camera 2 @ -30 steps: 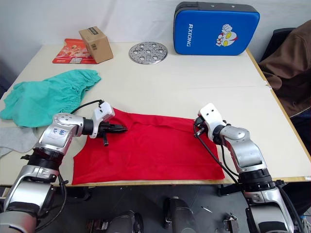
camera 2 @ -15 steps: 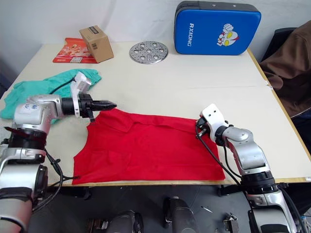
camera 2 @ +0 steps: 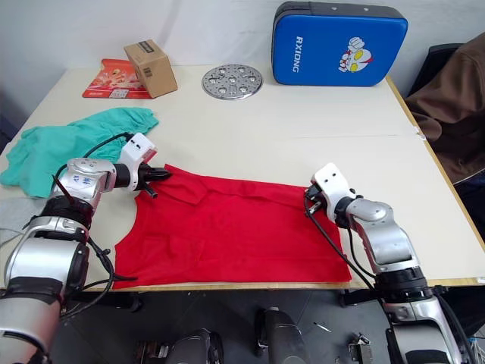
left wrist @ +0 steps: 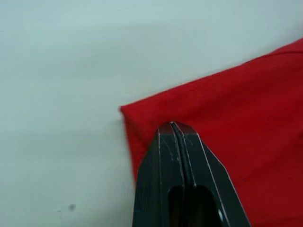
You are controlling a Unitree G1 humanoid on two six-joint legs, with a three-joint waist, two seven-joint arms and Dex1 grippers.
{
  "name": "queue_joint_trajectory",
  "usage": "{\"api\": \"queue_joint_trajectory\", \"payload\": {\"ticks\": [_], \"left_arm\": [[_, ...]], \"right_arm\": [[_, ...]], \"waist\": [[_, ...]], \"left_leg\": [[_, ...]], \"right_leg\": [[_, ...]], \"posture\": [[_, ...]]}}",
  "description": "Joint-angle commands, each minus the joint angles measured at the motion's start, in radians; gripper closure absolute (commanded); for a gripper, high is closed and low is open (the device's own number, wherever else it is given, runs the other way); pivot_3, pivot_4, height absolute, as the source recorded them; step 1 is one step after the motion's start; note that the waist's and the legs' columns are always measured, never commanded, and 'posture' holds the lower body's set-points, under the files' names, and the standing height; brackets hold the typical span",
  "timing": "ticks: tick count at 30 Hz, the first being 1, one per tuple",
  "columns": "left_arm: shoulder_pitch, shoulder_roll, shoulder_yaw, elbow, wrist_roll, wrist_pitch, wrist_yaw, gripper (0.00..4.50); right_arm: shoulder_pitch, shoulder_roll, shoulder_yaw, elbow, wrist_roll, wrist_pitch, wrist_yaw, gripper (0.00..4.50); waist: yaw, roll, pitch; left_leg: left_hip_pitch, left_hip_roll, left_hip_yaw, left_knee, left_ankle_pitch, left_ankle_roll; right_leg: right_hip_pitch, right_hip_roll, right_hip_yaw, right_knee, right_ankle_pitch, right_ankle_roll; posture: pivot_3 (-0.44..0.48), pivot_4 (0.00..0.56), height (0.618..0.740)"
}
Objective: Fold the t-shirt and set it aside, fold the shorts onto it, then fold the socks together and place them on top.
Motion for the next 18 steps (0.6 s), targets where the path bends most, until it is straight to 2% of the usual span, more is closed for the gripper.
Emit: {"api": "queue_joint_trajectory", "payload": {"ticks": [1,4,7,12,13,14,15,16,18], "left_arm": [[0.009,0.069,0.044,0.034,-0.004,0.017,-0.011,4.49],[0.024,0.103,0.101,-0.010,-0.057,0.032,-0.075,4.49],[0.049,0.132,0.188,-0.167,-0.161,0.073,-0.177,4.49],[0.229,0.171,0.231,-0.636,-0.319,0.231,-0.356,4.49],[0.261,0.173,0.232,-0.699,-0.339,0.254,-0.367,4.50],[0.302,0.174,0.227,-0.778,-0.363,0.271,-0.387,4.21],[0.341,0.177,0.211,-0.872,-0.404,0.322,-0.422,4.13],[0.379,0.179,0.191,-0.978,-0.455,0.380,-0.459,3.94],[0.422,0.176,0.160,-1.115,-0.503,0.439,-0.485,3.28]], "right_arm": [[0.034,-0.066,-0.065,-0.010,-0.001,0.007,0.017,4.50],[0.030,-0.085,-0.104,-0.030,0.038,0.012,0.041,4.50],[-0.016,-0.088,-0.151,-0.074,0.119,0.038,0.092,4.50],[-0.111,-0.157,-0.101,-0.025,0.161,0.052,0.245,4.50],[-0.123,-0.164,-0.090,-0.010,0.161,0.050,0.264,4.23],[-0.141,-0.173,-0.068,0.013,0.158,0.044,0.296,4.08],[-0.166,-0.178,-0.039,0.049,0.150,0.037,0.333,3.89],[-0.196,-0.177,-0.007,0.099,0.136,0.023,0.368,3.57],[-0.247,-0.165,0.035,0.186,0.118,0.014,0.405,2.80]], "waist": [[0.000,0.000,0.000],[-0.003,0.000,0.000],[-0.004,-0.001,0.002],[-0.010,-0.001,0.003],[-0.010,0.000,0.003],[-0.008,-0.001,0.003],[-0.011,-0.001,0.003],[-0.013,-0.001,0.003],[-0.013,-0.001,0.003]], "left_leg": [[0.000,0.000,0.000,0.000,0.000,0.000],[0.000,0.000,0.000,0.000,0.000,0.000],[-0.001,0.000,0.000,0.000,0.000,0.000],[-0.001,0.000,0.001,0.000,0.000,-0.001],[-0.001,0.000,0.001,-0.001,0.000,-0.001],[-0.001,0.000,0.001,-0.001,0.000,-0.001],[-0.001,0.000,0.000,0.000,0.000,-0.001],[-0.001,0.000,0.001,0.000,0.000,-0.001],[-0.001,0.000,0.000,0.001,0.001,0.000]], "right_leg": [[0.000,0.000,0.000,0.000,0.000,0.000],[0.000,0.000,0.000,0.000,0.000,0.000],[-0.001,0.000,-0.001,0.000,0.000,0.000],[-0.001,0.000,0.000,0.001,0.000,0.000],[-0.001,0.000,0.001,0.001,0.000,0.000],[-0.001,0.000,0.000,0.000,0.000,0.000],[-0.001,0.000,0.000,0.000,0.000,0.000],[-0.001,0.000,0.000,0.000,0.000,0.000],[-0.001,0.000,0.000,0.001,0.000,0.000]], "posture": [[0.000,0.150,0.740],[0.000,0.150,0.740],[0.000,0.150,0.740],[0.000,0.150,0.740],[0.000,0.150,0.740],[0.000,0.150,0.740],[0.000,0.150,0.740],[0.000,0.150,0.740],[0.000,0.150,0.740]]}}
